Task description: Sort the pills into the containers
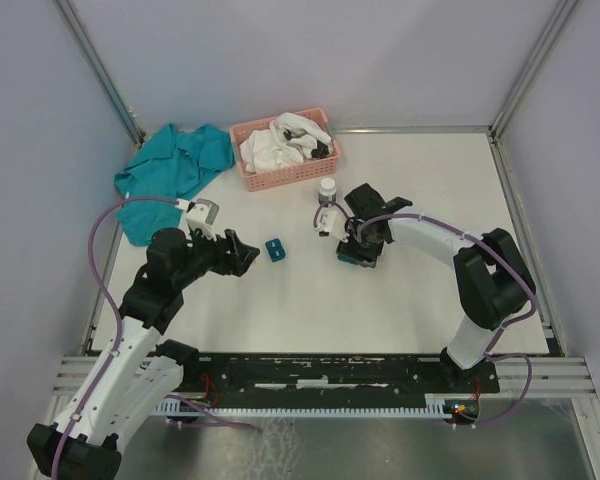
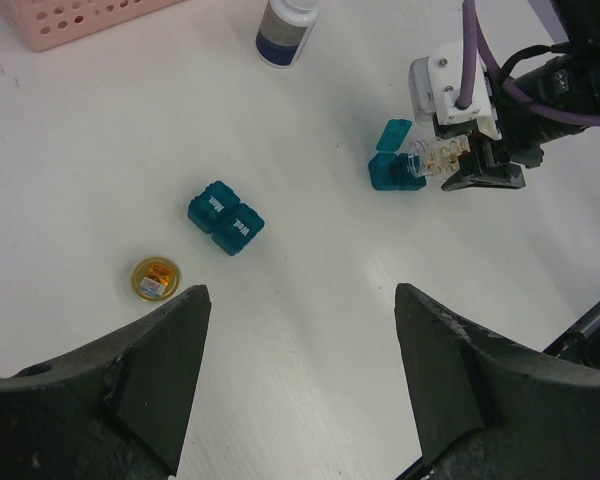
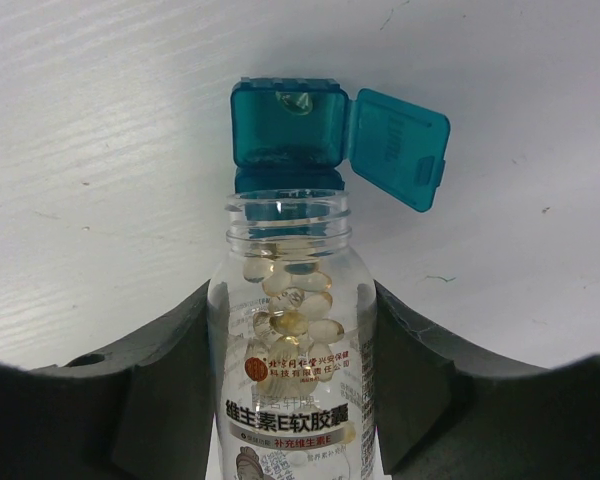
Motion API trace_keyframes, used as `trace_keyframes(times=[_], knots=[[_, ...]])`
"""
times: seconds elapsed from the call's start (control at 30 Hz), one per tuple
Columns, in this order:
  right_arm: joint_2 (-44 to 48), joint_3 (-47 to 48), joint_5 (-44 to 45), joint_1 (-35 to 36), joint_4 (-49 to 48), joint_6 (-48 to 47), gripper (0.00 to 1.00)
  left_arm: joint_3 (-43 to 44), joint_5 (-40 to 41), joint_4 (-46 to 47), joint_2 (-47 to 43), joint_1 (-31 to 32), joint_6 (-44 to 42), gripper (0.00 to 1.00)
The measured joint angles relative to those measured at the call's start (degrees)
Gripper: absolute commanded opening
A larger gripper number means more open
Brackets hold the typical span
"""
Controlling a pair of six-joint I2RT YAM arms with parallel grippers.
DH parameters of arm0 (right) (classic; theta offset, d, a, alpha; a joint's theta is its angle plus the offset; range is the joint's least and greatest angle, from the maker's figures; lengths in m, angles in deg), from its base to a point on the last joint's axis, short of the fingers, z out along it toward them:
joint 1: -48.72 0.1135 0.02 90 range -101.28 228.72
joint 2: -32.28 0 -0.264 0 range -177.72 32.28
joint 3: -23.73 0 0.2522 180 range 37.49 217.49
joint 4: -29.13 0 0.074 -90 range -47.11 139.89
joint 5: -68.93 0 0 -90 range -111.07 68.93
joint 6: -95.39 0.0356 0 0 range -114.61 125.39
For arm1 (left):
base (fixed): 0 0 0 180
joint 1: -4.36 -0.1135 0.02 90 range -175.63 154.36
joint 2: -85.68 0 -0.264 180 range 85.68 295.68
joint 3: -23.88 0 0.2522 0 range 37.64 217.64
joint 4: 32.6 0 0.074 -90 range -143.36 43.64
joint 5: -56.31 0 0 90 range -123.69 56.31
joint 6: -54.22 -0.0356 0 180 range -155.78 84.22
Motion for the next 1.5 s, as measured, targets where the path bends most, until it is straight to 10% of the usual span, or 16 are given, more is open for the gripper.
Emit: trace_keyframes(times=[1.5], knots=[[1.53,-1.4,2.05,0.96,-1.73,-0.72,0.01,0.0,-0.11,0.02,0.0,-0.04,-0.02,0.81]])
